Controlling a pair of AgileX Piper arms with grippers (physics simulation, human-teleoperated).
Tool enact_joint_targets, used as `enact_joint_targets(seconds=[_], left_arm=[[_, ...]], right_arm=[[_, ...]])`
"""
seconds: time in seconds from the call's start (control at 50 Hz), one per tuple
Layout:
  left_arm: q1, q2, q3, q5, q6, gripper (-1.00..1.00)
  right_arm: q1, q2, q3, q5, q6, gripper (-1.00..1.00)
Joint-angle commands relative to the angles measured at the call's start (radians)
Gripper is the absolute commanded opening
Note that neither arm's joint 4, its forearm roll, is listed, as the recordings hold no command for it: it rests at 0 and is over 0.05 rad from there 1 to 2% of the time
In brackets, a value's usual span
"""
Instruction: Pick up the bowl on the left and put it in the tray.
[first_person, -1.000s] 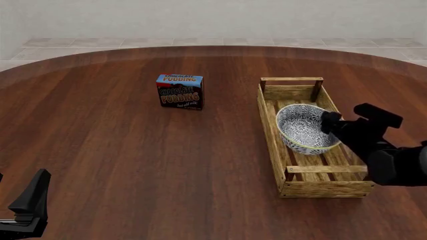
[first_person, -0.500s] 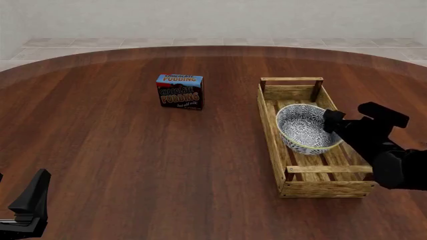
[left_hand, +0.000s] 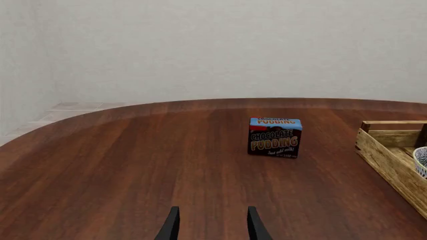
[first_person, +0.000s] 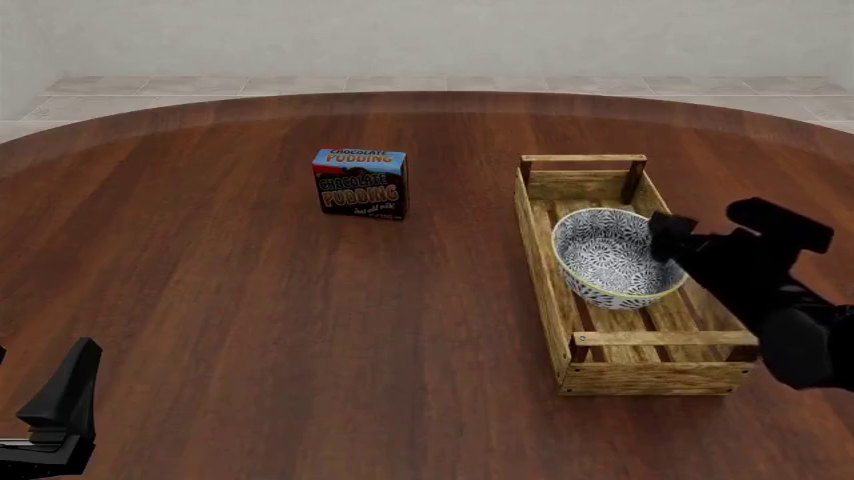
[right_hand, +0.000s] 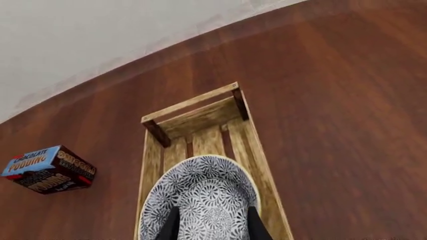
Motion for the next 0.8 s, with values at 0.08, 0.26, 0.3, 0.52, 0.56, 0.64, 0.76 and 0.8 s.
enact_joint_targets(seconds=[0.08, 0.26, 0.3, 0.52, 0.56, 0.64, 0.76, 0.8], left_arm=[[0.000, 0.000, 0.000, 0.000, 0.000, 1.00], [0.000, 0.000, 0.000, 0.000, 0.000, 1.00], [0.000, 0.000, 0.000, 0.000, 0.000, 1.00], [0.000, 0.000, 0.000, 0.000, 0.000, 1.00], [0.000, 0.000, 0.000, 0.000, 0.000, 1.00], [0.000, 0.000, 0.000, 0.000, 0.000, 1.00], [0.000, 0.000, 0.000, 0.000, 0.000, 1.00], [0.000, 0.000, 0.000, 0.000, 0.000, 1.00]], right_arm=[[0.019, -0.115, 0.026, 0.057, 0.008, 1.00], [0.038, -0.197, 0.043, 0.100, 0.015, 1.00], [0.039, -0.213, 0.044, 0.111, 0.017, 1.00], [0.042, -0.282, 0.056, 0.148, 0.017, 1.00], [0.040, -0.300, 0.060, 0.157, 0.019, 1.00], [0.042, -0.336, 0.067, 0.175, 0.017, 1.00], [0.038, -0.371, 0.070, 0.199, 0.017, 1.00], [0.038, -0.392, 0.072, 0.213, 0.022, 1.00]])
